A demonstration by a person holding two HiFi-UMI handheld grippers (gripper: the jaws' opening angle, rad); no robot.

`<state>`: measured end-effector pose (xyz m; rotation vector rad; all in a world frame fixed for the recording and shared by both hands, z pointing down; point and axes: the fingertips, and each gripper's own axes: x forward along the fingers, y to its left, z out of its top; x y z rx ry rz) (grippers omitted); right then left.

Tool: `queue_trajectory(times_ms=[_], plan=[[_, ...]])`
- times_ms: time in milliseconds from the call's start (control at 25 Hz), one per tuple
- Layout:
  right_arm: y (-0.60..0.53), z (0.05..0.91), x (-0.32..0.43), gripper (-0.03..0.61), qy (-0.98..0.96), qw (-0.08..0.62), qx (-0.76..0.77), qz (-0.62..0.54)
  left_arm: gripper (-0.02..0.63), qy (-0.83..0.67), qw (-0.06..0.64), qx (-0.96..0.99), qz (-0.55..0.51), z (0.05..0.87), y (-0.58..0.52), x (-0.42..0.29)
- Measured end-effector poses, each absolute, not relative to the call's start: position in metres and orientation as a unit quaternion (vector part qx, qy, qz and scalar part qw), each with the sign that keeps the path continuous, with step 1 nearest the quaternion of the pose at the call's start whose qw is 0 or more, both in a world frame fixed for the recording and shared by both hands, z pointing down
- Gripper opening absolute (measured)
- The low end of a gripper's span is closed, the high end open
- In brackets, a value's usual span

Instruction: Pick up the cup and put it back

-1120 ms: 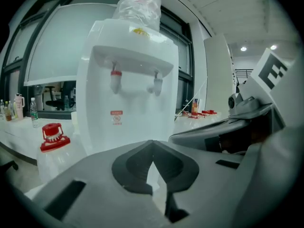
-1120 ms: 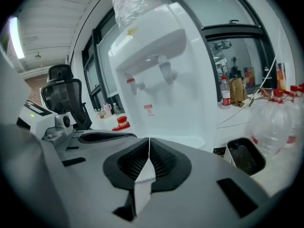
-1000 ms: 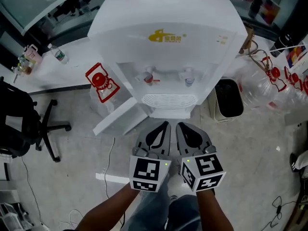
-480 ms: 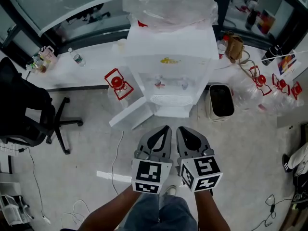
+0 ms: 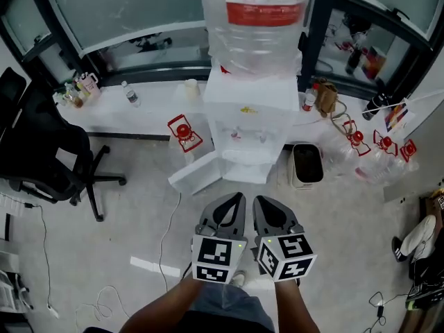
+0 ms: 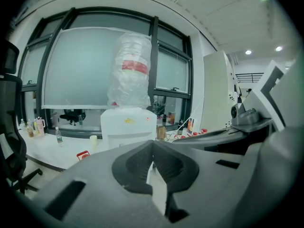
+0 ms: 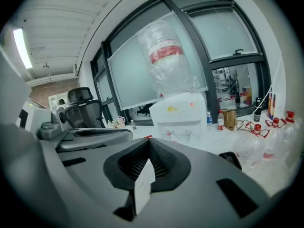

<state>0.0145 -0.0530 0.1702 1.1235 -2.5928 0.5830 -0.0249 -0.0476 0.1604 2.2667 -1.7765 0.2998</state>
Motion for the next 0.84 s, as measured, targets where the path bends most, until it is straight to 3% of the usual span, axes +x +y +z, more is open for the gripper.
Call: queue_trajectory(times_ms=[840], plan=[[-0.016,0.114,-0.002,0.021,-0.905,0.122,0.379,0.149,0.012,-0.605,0.125,0.782,0.078,0.124,-0.011,-0.029]])
